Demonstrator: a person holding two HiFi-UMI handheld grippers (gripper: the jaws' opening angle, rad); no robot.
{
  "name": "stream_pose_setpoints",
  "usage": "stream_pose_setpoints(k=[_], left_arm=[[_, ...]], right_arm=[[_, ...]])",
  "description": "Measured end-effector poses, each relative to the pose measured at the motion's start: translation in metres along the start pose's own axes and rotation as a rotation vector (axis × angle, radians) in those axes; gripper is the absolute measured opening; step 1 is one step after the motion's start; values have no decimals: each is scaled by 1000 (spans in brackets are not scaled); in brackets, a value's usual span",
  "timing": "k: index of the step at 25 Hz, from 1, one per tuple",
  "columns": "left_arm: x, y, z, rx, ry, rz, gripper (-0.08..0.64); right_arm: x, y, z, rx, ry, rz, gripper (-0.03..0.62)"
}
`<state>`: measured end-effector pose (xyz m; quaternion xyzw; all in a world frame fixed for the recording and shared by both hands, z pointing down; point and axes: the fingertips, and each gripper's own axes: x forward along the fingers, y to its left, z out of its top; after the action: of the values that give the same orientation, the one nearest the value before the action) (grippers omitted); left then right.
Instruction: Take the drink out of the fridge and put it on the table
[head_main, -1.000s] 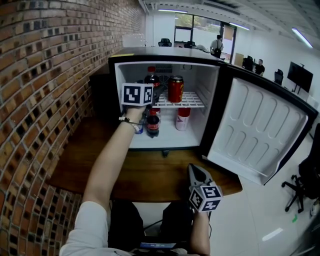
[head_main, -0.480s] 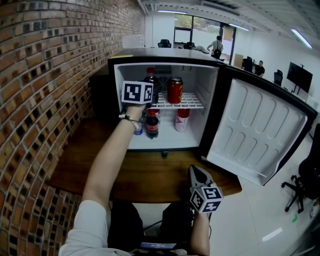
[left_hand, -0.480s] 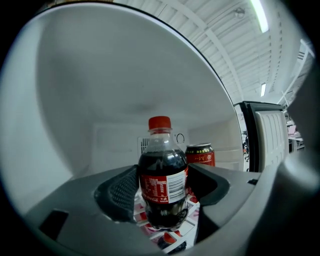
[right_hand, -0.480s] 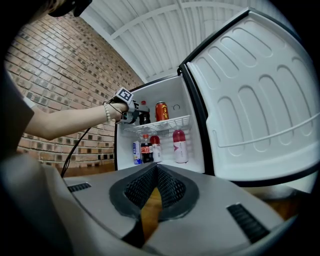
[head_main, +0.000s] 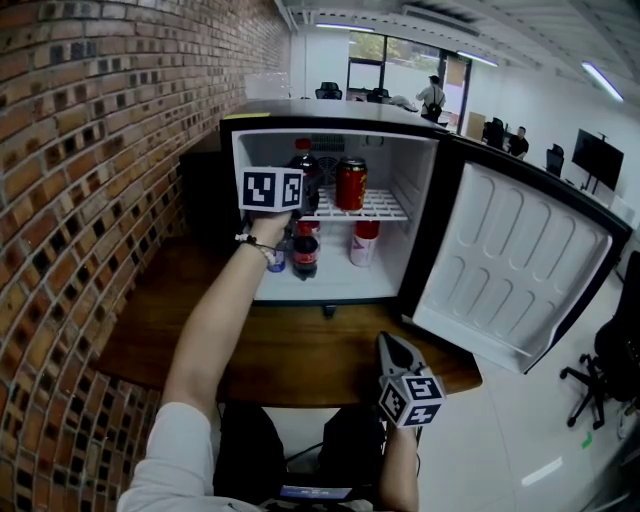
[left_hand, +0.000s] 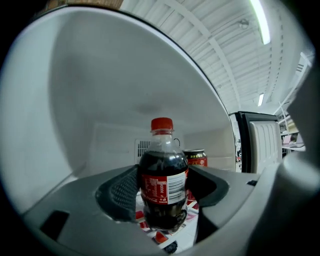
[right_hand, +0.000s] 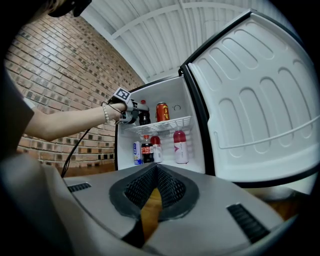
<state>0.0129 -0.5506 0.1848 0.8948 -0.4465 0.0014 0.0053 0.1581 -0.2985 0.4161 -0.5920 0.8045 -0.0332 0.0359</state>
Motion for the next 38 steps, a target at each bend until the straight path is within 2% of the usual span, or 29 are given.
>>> stream_pose_setpoints(k=[8,13,17,22,27,31,35,38], left_arm=[[-45,-25,10,13,-57,-51,299],[-95,-50,-7,44,-107,-93,299],[-129,-62,-43,35,-106,-117,299],[-159,-63,-108,29,-56,-110,299],[-177,-53,-171,-42,-6,-107,299],[-185,-37,-213,-88,32,-71,299],[-189,-21,-241,-86,53,-37,299],[-192,-13,-255,-57,61,-6,299]], right_arm=[[4,9,1,-2,-4,21,21],[5,13,2,-4,-5,35,21],[5,16,2,-3,-6,41,21],[8,19,0,-2,6,48,21],[11,26,0,-9,7,63,21],[12,28,-2,-9,12,69,21],[11,28,-3,-10,15,64,21],[11,28,-4,-10,17,60,21]])
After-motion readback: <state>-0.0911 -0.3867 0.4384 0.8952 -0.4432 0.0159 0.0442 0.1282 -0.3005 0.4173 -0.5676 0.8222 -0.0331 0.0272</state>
